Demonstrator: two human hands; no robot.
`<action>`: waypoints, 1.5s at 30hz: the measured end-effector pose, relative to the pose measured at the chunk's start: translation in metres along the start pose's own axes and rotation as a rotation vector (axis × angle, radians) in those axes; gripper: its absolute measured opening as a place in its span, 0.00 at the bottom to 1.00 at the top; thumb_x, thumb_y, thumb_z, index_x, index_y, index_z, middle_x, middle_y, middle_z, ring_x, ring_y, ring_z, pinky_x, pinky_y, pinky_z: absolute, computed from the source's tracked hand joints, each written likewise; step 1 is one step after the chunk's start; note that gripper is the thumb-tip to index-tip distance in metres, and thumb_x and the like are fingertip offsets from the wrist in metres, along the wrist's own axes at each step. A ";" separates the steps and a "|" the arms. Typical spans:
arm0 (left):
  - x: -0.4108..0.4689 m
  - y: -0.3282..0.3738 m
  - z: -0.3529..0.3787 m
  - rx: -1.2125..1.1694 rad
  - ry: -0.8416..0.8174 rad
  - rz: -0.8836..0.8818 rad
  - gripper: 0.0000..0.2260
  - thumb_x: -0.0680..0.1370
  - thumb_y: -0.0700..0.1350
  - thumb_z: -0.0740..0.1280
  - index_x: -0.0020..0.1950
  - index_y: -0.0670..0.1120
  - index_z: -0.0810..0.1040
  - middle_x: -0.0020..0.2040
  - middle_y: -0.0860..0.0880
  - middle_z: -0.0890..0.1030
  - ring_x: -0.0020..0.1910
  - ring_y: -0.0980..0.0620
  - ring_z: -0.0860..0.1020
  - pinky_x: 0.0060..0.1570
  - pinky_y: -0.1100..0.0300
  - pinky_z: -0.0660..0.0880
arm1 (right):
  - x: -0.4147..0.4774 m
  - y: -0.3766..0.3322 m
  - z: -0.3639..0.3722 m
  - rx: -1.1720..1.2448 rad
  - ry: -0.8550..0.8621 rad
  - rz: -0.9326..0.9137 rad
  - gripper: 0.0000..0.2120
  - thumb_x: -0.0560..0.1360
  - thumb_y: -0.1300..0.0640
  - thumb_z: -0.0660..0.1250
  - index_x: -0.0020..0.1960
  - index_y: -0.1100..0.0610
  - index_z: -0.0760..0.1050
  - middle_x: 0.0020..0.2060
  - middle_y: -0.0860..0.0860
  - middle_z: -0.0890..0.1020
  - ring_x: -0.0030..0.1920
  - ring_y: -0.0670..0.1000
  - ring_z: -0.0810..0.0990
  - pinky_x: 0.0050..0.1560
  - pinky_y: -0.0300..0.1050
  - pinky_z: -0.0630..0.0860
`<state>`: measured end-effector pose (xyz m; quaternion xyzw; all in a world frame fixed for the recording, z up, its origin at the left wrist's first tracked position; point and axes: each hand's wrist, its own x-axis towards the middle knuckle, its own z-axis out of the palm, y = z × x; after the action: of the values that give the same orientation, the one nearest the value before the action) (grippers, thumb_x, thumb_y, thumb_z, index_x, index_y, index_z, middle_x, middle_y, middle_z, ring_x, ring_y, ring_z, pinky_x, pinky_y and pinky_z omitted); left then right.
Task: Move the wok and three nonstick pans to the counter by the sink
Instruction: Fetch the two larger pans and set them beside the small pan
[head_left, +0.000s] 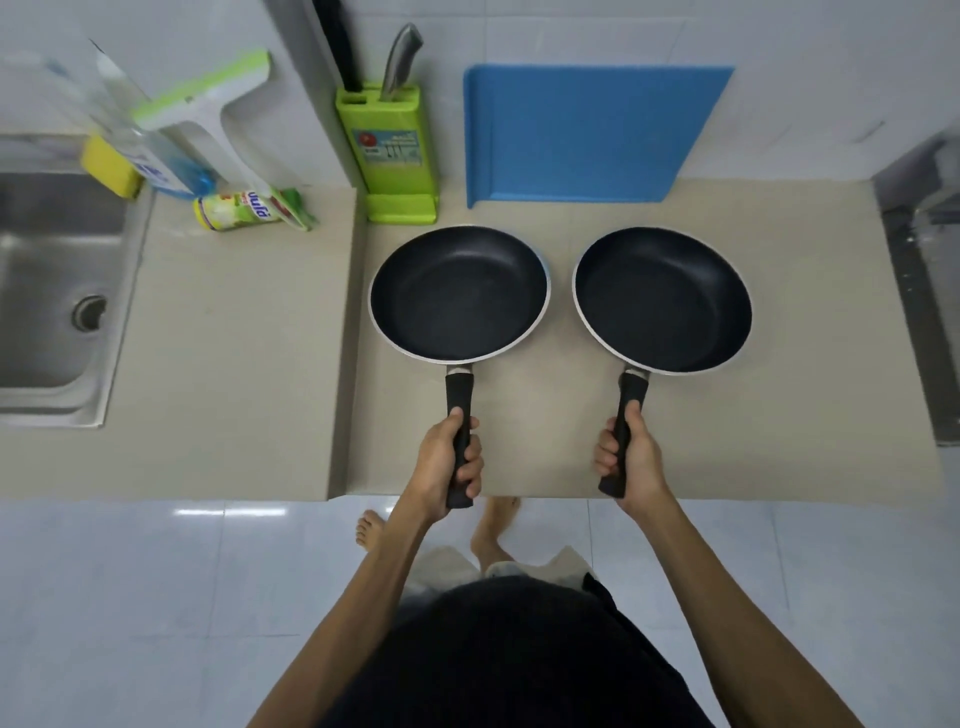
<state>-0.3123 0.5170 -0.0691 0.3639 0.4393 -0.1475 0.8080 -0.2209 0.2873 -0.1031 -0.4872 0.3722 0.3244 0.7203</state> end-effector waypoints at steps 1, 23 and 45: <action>-0.004 0.005 0.003 0.013 0.014 0.012 0.14 0.85 0.54 0.55 0.50 0.45 0.70 0.27 0.51 0.67 0.18 0.55 0.62 0.16 0.66 0.63 | -0.006 -0.004 0.002 0.018 -0.010 -0.005 0.21 0.80 0.38 0.60 0.38 0.54 0.69 0.23 0.47 0.66 0.20 0.45 0.63 0.18 0.38 0.60; -0.191 0.040 -0.148 -0.106 -0.021 0.341 0.14 0.85 0.50 0.54 0.50 0.42 0.72 0.29 0.50 0.68 0.17 0.57 0.62 0.15 0.66 0.64 | -0.179 0.080 0.107 -0.012 -0.312 -0.004 0.18 0.84 0.46 0.57 0.41 0.57 0.71 0.22 0.47 0.66 0.16 0.43 0.62 0.13 0.36 0.59; -0.346 0.094 -0.508 -0.290 0.327 0.658 0.14 0.86 0.52 0.54 0.50 0.44 0.71 0.27 0.52 0.69 0.18 0.57 0.64 0.16 0.65 0.65 | -0.252 0.326 0.421 -0.485 -0.697 0.074 0.19 0.84 0.45 0.57 0.41 0.55 0.71 0.20 0.46 0.65 0.15 0.42 0.61 0.14 0.35 0.58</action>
<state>-0.7632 0.9182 0.0794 0.3861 0.4382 0.2430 0.7745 -0.5282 0.7608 0.0661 -0.4899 0.0367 0.5736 0.6555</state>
